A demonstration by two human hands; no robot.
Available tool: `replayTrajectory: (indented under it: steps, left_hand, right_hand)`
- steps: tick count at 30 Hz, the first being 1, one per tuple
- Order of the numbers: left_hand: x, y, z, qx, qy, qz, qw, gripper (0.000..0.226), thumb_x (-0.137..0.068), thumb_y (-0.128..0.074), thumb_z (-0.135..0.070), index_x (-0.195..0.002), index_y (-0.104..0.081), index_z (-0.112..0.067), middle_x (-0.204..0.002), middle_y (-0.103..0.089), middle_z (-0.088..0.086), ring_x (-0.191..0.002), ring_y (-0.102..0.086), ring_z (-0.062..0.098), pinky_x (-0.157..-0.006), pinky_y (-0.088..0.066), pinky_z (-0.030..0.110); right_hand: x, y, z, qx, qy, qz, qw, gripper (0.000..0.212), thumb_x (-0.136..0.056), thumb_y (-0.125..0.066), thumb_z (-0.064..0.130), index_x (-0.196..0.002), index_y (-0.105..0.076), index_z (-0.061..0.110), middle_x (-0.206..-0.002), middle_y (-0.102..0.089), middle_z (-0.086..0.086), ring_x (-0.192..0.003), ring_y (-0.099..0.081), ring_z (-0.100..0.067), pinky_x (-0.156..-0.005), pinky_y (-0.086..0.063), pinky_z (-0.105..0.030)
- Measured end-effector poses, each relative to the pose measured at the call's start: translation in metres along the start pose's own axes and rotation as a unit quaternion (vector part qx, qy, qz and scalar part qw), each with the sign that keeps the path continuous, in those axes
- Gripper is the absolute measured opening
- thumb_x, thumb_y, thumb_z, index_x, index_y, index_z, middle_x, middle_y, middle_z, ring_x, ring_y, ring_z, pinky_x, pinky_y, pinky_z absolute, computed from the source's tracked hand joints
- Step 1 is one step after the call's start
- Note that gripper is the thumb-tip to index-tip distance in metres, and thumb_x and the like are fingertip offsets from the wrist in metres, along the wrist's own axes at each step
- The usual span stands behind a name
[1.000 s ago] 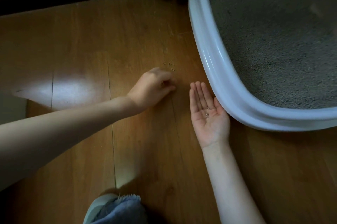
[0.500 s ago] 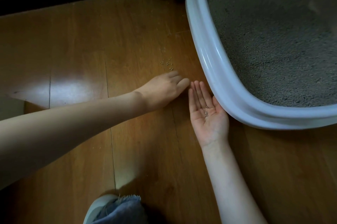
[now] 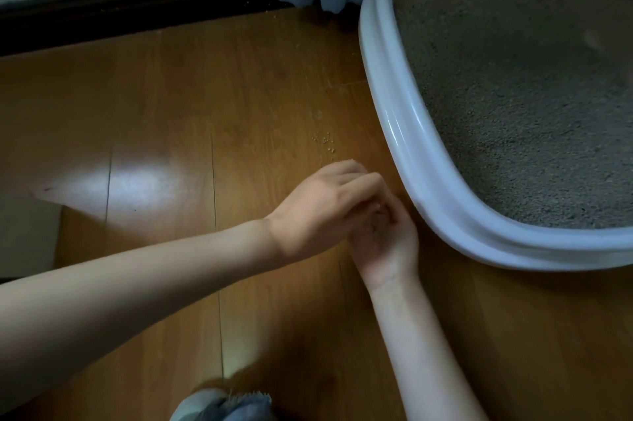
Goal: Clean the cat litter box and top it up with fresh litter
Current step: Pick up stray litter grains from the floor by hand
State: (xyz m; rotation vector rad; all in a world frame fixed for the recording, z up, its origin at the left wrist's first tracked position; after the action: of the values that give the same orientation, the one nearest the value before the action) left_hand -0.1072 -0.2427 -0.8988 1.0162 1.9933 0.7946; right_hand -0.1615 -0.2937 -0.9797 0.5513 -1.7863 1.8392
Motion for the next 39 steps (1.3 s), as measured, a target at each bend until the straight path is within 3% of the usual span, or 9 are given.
replayTrajectory:
  steps: [1,4,9,12,16,20,26,32,39]
  left_hand:
    - [-0.001,0.006,0.009,0.006,0.022,-0.018,1.000,0.002,-0.091,-0.063,-0.004,-0.092,-0.064,-0.005,-0.085,-0.065,0.001,-0.081,-0.053,0.012,-0.069,-0.049,0.030]
    - [-0.001,0.021,0.058,-0.030,0.142,-0.045,0.988,0.018,-0.089,-0.068,-0.013,-0.106,-0.063,-0.009,-0.097,-0.062,0.001,-0.089,-0.056,0.014,-0.074,-0.052,0.034]
    - [0.005,0.010,0.119,-0.143,0.247,0.111,0.952,0.093,-0.075,-0.072,-0.059,-0.146,-0.037,-0.012,-0.135,-0.043,0.009,-0.118,-0.042,0.023,-0.098,-0.044,0.033]
    - [0.000,0.001,0.125,-0.182,0.233,0.148,0.944,0.103,-0.071,-0.067,-0.070,-0.149,-0.030,-0.014,-0.139,-0.039,0.007,-0.120,-0.038,0.022,-0.099,-0.039,0.033]
    - [-0.004,-0.002,0.125,-0.176,0.216,0.143,0.950,0.089,-0.077,-0.064,-0.067,-0.145,-0.040,-0.015,-0.133,-0.043,0.005,-0.115,-0.040,0.020,-0.097,-0.042,0.033]
    - [-0.008,-0.002,0.122,-0.150,0.180,0.111,0.966,0.061,-0.087,-0.065,-0.046,-0.138,-0.052,-0.014,-0.125,-0.052,0.004,-0.109,-0.045,0.018,-0.091,-0.041,0.027]
    - [-0.008,-0.008,0.116,-0.139,0.104,0.080,0.982,0.028,-0.093,-0.056,-0.020,-0.115,-0.067,-0.008,-0.100,-0.062,0.008,-0.090,-0.054,0.023,-0.074,-0.048,0.032]
    - [-0.004,-0.014,0.105,-0.148,0.076,0.063,0.984,0.013,-0.095,-0.050,-0.008,-0.093,-0.063,-0.004,-0.087,-0.057,0.011,-0.077,-0.054,0.023,-0.063,-0.046,0.031]
    - [-0.009,-0.027,0.104,-0.180,0.133,0.200,0.954,0.021,-0.105,-0.029,-0.018,-0.114,-0.045,-0.008,-0.116,-0.046,0.013,-0.106,-0.044,0.025,-0.091,-0.039,0.031]
  right_hand:
    - [-0.001,0.000,0.002,-0.011,0.016,-0.004,1.000,0.044,-0.100,-0.034,0.020,-0.092,-0.071,-0.002,-0.089,-0.072,-0.019,-0.081,-0.072,-0.025,-0.074,-0.060,-0.031]
    - [-0.001,0.002,0.004,0.006,0.023,-0.004,1.000,0.045,-0.100,-0.036,0.022,-0.108,-0.068,-0.010,-0.117,-0.064,-0.027,-0.108,-0.065,-0.035,-0.094,-0.050,-0.045]
    - [0.001,0.000,0.005,0.000,0.014,0.012,1.000,0.044,-0.096,-0.038,0.020,-0.103,-0.069,-0.012,-0.124,-0.060,-0.027,-0.116,-0.060,-0.037,-0.099,-0.047,-0.044]
    - [0.000,0.000,0.004,0.001,0.011,0.012,1.000,0.046,-0.097,-0.037,0.020,-0.103,-0.069,-0.012,-0.123,-0.061,-0.028,-0.115,-0.060,-0.037,-0.098,-0.048,-0.044]
    - [0.000,-0.001,0.006,-0.008,0.012,0.013,1.000,0.046,-0.099,-0.036,0.019,-0.102,-0.069,-0.012,-0.124,-0.060,-0.028,-0.115,-0.061,-0.037,-0.097,-0.048,-0.045]
    - [-0.001,0.001,0.007,-0.008,0.014,0.012,1.000,0.046,-0.100,-0.036,0.019,-0.103,-0.069,-0.013,-0.125,-0.060,-0.027,-0.116,-0.060,-0.037,-0.098,-0.048,-0.045]
    - [-0.002,0.002,0.008,-0.010,0.016,0.014,1.000,0.047,-0.101,-0.035,0.019,-0.104,-0.068,-0.013,-0.124,-0.060,-0.027,-0.115,-0.060,-0.037,-0.097,-0.049,-0.045]
    - [-0.003,0.002,0.009,-0.017,0.018,0.016,1.000,0.047,-0.102,-0.035,0.020,-0.103,-0.069,-0.013,-0.124,-0.060,-0.027,-0.116,-0.060,-0.037,-0.098,-0.048,-0.045]
    - [-0.003,0.005,0.010,-0.012,0.019,0.000,1.000,0.047,-0.101,-0.035,0.020,-0.104,-0.069,-0.013,-0.125,-0.060,-0.026,-0.117,-0.059,-0.037,-0.098,-0.048,-0.045]
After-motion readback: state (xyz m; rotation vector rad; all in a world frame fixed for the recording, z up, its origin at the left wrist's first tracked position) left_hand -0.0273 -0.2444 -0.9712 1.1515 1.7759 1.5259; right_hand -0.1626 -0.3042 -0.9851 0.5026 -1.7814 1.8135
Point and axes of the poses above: each hand's wrist, its own x-axis away from the middle knuckle, its own y-axis out of the back of the hand, z = x × y, the point moved 6 cm from there along -x, towards the middle knuckle
